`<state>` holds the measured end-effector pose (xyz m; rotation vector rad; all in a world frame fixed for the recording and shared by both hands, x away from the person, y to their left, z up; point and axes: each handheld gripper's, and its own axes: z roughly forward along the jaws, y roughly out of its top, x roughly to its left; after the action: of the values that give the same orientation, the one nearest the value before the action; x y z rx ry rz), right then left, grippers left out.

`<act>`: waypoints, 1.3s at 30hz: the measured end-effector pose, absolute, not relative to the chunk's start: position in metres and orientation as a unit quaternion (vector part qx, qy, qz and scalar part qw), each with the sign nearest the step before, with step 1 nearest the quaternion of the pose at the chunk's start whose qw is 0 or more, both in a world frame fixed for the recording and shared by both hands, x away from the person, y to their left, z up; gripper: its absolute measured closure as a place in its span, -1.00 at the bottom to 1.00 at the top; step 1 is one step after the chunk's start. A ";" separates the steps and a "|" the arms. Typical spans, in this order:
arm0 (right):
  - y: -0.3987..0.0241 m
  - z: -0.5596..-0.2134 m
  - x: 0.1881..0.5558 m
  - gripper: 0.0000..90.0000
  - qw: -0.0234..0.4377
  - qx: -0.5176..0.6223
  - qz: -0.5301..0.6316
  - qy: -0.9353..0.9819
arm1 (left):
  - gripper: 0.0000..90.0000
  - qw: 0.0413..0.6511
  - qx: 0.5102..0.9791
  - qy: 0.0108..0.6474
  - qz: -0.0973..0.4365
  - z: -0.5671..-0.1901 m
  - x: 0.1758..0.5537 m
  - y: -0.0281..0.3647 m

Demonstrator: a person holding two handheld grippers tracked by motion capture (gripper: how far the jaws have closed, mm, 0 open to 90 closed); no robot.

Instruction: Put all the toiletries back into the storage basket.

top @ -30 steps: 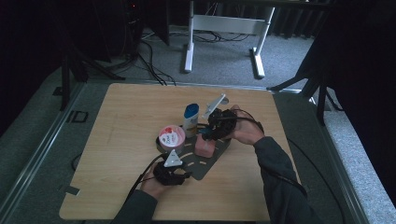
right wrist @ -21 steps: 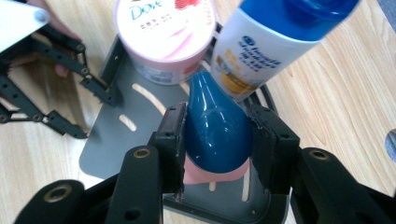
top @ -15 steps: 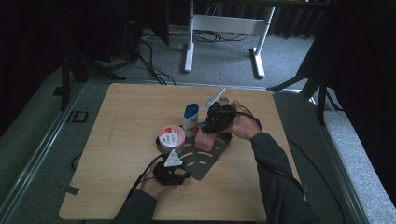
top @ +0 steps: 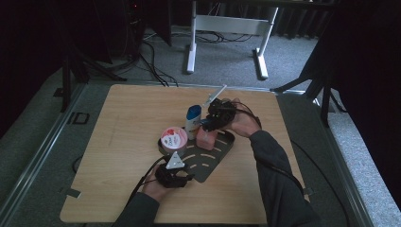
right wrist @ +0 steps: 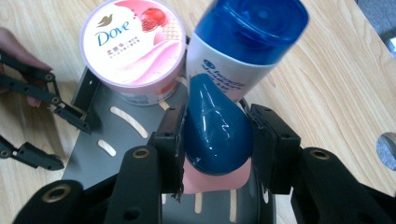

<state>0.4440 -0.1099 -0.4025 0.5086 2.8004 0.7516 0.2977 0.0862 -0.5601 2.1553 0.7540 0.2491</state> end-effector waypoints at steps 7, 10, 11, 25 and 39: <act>-0.123 -0.404 0.444 0.10 0.109 0.195 0.274 0.936 | 0.14 0.410 0.856 0.300 0.098 -0.560 0.298 0.086; -0.127 -0.401 0.441 0.09 0.109 0.194 0.277 0.935 | 0.15 0.411 0.855 0.300 0.098 -0.560 0.298 0.086; -0.131 -0.399 0.437 0.07 0.119 0.199 0.282 0.931 | 0.15 0.410 0.856 0.300 0.099 -0.560 0.298 0.086; -0.172 -0.430 0.390 0.58 0.139 0.249 0.337 0.897 | 0.15 0.410 0.856 0.300 0.099 -0.560 0.298 0.086; -0.150 -0.499 0.370 1.00 0.139 0.264 0.344 0.890 | 0.15 0.412 0.855 0.301 0.096 -0.560 0.298 0.087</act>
<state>0.3702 -0.1499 -0.4995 0.7640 2.5734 0.9960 0.2982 0.0868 -0.5603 2.1509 0.7569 0.2420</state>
